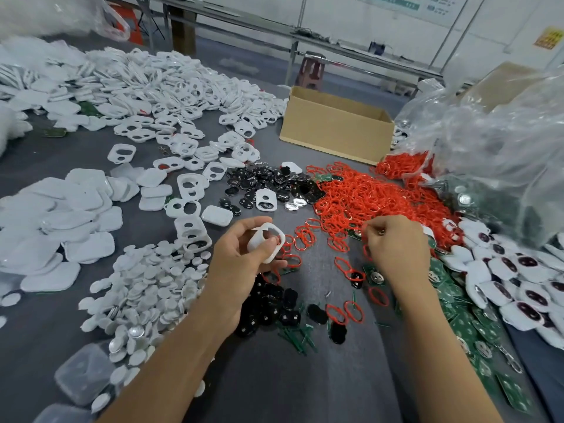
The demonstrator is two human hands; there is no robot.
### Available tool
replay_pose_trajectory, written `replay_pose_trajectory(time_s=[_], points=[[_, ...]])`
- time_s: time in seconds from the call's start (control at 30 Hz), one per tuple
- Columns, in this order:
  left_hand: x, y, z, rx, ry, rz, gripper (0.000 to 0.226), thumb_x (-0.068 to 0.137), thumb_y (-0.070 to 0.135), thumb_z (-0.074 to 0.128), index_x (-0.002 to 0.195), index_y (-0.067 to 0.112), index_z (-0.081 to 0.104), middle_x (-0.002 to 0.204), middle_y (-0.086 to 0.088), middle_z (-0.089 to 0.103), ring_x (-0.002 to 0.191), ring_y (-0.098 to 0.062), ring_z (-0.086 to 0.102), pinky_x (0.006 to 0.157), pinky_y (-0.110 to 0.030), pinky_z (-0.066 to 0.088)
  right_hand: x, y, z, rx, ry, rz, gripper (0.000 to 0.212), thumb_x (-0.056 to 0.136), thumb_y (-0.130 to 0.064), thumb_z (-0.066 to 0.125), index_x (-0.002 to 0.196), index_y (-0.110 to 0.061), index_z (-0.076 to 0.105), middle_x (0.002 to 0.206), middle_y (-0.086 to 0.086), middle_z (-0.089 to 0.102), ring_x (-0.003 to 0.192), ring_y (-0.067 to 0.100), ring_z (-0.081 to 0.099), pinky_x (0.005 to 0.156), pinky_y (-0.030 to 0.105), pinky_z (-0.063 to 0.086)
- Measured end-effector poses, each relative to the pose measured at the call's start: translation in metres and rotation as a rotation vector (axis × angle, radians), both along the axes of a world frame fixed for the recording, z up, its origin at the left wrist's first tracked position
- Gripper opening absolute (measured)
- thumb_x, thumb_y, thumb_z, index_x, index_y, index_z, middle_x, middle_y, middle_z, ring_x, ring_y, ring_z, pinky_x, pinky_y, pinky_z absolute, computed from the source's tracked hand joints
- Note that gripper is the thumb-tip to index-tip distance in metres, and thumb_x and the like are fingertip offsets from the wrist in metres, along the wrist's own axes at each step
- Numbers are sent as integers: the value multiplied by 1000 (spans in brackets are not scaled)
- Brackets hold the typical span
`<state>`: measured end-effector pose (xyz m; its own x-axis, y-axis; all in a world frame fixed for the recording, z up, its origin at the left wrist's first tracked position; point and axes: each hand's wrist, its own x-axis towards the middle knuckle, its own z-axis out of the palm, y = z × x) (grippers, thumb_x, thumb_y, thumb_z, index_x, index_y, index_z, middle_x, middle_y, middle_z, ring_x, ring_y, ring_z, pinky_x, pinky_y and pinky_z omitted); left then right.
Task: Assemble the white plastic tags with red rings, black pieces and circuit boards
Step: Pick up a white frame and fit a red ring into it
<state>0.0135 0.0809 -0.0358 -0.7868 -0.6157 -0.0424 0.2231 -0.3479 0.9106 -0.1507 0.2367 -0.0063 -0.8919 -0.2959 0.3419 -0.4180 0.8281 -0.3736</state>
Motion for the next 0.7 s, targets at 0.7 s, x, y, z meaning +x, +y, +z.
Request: replay_pose_trajectory(time_s=[0.7], points=[[4, 1, 5, -121, 116, 131, 4, 86, 12, 70, 87, 12, 74, 74, -4, 74, 70, -22, 74, 57, -25, 57, 79, -65, 18, -597, -315, 577, 7, 83, -10, 73, 77, -13, 75, 59, 5, 69, 50, 18, 65, 54, 35, 57]])
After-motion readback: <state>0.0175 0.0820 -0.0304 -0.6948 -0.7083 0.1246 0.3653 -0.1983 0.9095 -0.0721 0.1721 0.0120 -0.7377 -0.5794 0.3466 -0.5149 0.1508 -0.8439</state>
